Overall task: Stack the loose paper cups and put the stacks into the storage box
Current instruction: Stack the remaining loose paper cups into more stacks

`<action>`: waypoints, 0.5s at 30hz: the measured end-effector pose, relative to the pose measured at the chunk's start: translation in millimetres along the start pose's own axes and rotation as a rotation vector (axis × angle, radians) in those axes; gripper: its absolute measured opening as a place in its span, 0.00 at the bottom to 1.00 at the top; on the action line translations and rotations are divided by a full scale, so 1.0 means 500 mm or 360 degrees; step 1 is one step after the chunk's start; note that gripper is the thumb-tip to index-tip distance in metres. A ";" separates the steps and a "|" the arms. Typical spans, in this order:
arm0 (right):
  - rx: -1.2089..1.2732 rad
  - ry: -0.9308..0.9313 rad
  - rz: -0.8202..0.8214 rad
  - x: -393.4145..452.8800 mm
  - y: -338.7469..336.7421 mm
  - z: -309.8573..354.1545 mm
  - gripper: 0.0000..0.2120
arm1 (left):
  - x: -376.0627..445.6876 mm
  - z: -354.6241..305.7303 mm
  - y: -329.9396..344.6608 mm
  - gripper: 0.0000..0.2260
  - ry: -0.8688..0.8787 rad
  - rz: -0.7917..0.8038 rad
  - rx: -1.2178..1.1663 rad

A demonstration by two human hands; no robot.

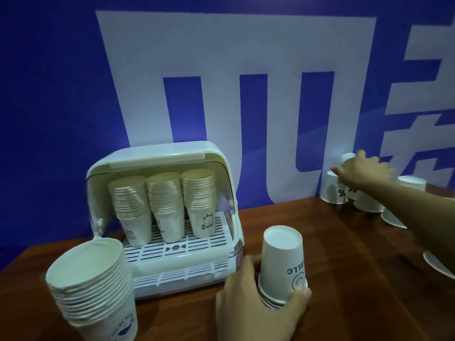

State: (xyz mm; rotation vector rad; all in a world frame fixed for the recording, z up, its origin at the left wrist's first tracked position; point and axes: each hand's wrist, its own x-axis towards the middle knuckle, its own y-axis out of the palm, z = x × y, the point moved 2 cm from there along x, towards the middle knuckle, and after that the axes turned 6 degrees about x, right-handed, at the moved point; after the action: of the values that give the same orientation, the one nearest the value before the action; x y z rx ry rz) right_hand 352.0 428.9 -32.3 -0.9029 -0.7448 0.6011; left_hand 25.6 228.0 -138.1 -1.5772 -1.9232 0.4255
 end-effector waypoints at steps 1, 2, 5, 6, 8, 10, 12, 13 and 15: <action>0.0026 -0.0010 -0.0058 -0.002 0.002 -0.002 0.37 | 0.000 0.000 -0.001 0.36 -0.0005 -0.0010 -0.0002; 0.0066 -0.0041 -0.0131 -0.002 0.003 -0.003 0.33 | -0.001 0.000 -0.002 0.36 -0.0008 -0.0022 -0.0005; 0.0262 -0.0241 -0.0291 -0.013 -0.013 0.003 0.22 | -0.002 0.000 -0.003 0.34 0.0014 -0.0021 -0.0021; 0.0328 -0.0326 -0.0334 -0.021 -0.023 0.009 0.18 | -0.003 0.000 -0.003 0.33 0.0022 -0.0011 -0.0031; 0.0390 -0.0443 -0.0361 -0.046 -0.043 0.018 0.11 | -0.004 0.001 -0.003 0.32 0.0026 0.0015 -0.0052; 0.0426 -0.0533 -0.0339 -0.074 -0.058 0.021 0.08 | -0.005 0.001 -0.003 0.32 0.0044 0.0029 -0.0068; 0.0635 -0.0607 -0.0269 -0.111 -0.077 0.017 0.05 | -0.008 -0.002 -0.007 0.32 0.0051 0.0024 -0.0094; 0.0748 -0.0647 -0.0227 -0.139 -0.086 0.014 0.05 | -0.010 -0.003 -0.008 0.31 0.0056 0.0021 -0.0100; 0.0773 -0.0821 -0.0172 -0.215 -0.100 -0.002 0.06 | -0.011 -0.003 -0.009 0.31 0.0078 0.0020 -0.0092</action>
State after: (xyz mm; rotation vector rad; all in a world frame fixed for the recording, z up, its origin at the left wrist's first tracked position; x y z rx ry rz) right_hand 295.3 324.9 -23.5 -0.2517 -1.0407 0.8855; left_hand 23.7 221.3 -135.9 -1.6225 -1.9047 0.3362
